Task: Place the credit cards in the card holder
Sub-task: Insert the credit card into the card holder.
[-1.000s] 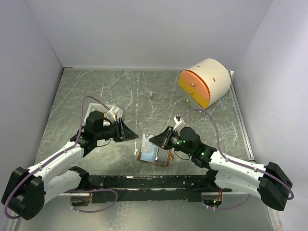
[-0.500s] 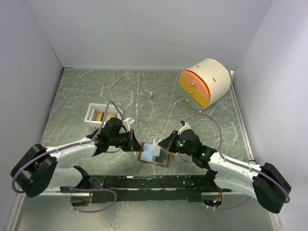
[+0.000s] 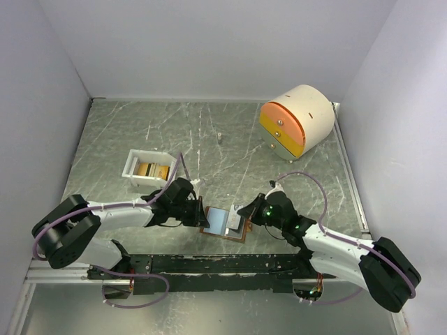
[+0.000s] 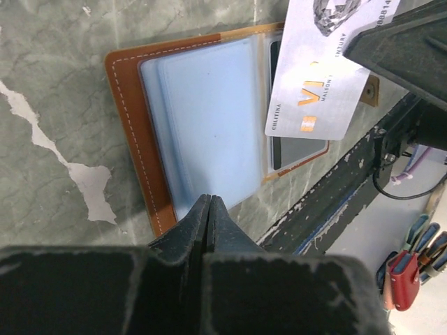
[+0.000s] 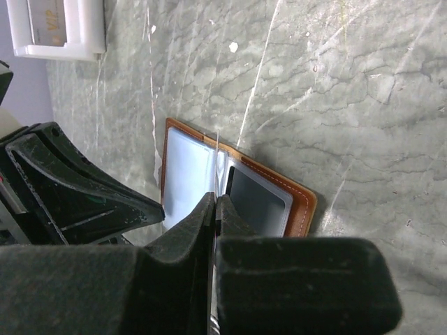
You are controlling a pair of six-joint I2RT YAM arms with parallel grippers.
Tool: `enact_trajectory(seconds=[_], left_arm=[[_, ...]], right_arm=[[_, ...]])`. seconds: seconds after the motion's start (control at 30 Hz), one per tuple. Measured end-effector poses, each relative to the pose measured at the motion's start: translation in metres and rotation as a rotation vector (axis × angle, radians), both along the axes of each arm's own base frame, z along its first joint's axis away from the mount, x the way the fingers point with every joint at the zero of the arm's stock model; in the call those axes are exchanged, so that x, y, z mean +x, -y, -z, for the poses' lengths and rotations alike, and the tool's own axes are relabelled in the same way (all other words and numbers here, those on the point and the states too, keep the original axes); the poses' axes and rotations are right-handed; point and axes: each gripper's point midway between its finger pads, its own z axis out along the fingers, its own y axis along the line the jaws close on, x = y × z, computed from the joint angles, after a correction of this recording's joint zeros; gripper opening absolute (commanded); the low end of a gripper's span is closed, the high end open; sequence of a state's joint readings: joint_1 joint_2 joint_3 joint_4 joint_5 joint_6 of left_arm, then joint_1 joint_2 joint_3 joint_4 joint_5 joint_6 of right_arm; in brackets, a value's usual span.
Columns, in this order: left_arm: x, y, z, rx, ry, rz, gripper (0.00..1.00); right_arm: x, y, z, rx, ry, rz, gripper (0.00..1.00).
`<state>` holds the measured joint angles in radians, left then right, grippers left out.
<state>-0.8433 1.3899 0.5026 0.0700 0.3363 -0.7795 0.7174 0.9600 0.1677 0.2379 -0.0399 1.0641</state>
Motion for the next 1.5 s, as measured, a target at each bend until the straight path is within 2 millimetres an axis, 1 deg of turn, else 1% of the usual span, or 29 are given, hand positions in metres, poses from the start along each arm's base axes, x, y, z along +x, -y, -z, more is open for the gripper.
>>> enact_trajectory(seconds=[0.3,0.7,0.8,0.93,1.03,1.17,1.33,1.5], left_arm=[[-0.004,-0.001,0.006,0.042,0.024,-0.001,0.07],[-0.015,0.001,0.010,0.073,0.024,0.013,0.07],[-0.016,0.002,0.010,0.085,0.025,0.011,0.12],[-0.012,0.001,0.007,0.108,0.035,-0.011,0.18],[-0.006,-0.002,0.000,0.125,0.053,-0.049,0.15],[0.001,-0.008,-0.009,0.144,0.087,-0.096,0.09],[0.003,-0.019,-0.003,0.198,0.089,-0.121,0.07],[0.003,-0.023,0.003,0.227,0.086,-0.129,0.07]], right_arm=[[-0.003,0.000,0.005,0.058,-0.026,0.004,0.00],[0.000,-0.005,-0.007,0.116,0.000,0.005,0.00],[0.000,-0.005,-0.005,0.119,0.000,0.007,0.00],[0.000,-0.005,0.002,0.105,-0.019,0.009,0.00],[0.000,-0.005,0.005,0.102,-0.026,0.008,0.00],[0.001,-0.008,0.004,0.117,-0.026,0.004,0.00],[0.001,-0.010,0.004,0.131,-0.029,0.001,0.00],[0.002,-0.011,0.005,0.134,-0.029,-0.001,0.00]])
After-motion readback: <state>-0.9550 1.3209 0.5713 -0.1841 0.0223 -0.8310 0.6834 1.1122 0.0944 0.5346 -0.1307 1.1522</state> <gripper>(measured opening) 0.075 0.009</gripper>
